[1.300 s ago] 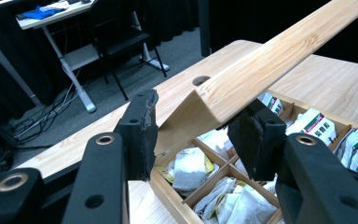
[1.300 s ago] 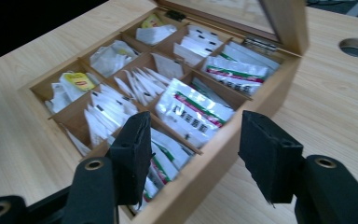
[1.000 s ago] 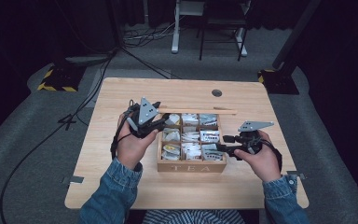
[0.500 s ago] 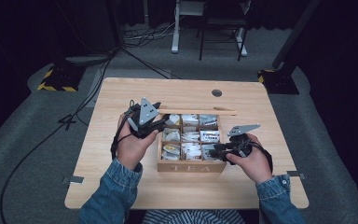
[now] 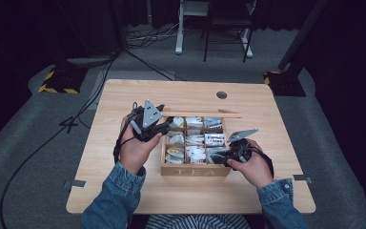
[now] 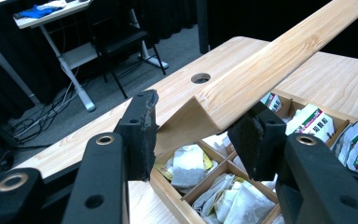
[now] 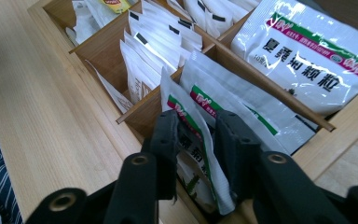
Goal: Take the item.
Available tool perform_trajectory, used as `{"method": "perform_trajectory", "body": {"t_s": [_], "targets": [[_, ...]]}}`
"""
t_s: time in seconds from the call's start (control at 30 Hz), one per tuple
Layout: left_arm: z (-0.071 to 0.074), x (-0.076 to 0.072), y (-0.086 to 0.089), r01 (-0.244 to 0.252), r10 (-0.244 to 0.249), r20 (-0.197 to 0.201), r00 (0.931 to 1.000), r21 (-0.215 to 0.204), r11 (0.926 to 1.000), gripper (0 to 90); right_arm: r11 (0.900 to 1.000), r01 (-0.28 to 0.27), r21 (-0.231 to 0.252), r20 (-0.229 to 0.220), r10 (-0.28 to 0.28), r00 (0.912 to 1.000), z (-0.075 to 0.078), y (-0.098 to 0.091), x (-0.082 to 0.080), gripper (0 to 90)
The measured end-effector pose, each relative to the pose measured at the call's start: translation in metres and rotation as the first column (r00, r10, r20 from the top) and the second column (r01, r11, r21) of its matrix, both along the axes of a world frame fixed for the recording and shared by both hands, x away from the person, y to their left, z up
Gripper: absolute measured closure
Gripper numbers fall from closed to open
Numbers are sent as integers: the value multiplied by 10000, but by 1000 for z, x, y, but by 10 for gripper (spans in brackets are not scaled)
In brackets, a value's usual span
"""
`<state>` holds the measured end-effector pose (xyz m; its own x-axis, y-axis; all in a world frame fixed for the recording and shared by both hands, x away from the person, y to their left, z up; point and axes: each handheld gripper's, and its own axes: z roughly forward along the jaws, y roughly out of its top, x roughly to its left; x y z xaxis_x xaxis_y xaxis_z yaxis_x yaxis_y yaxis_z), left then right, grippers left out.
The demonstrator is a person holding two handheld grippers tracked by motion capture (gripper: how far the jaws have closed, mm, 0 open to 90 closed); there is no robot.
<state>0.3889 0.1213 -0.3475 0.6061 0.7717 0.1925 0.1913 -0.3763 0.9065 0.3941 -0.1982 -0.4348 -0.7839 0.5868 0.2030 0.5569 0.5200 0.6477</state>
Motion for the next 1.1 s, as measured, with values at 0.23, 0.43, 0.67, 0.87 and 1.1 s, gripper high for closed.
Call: {"method": "perform_trajectory", "body": {"t_s": [0.23, 0.43, 0.67, 0.87, 1.1], "targets": [[0, 0, 0, -5, 5, 3, 10000, -3, 10000, 528, 9995, -148, -280, 67, 150, 9999, -2, 3, -2, 846], [0, 0, 0, 6, -6, -9, 10000, 6, 10000, 528, 9983, -306, -491, 245, 318, 9992, 0, 5, -4, 900], [0, 0, 0, 11, -11, -14, 10000, 20, 10000, 528, 9990, -241, -385, 660, 266, 9975, 6, 4, -7, 900], [0, 0, 0, 7, -7, -16, 10000, 24, 10000, 528, 9998, -126, -121, 1157, 139, 9932, 19, 1, -11, 900], [0, 0, 0, 12, -12, -19, 10000, 30, 10000, 528, 9998, 6, 194, 1686, -38, 9857, 31, -3, -16, 900]]}}
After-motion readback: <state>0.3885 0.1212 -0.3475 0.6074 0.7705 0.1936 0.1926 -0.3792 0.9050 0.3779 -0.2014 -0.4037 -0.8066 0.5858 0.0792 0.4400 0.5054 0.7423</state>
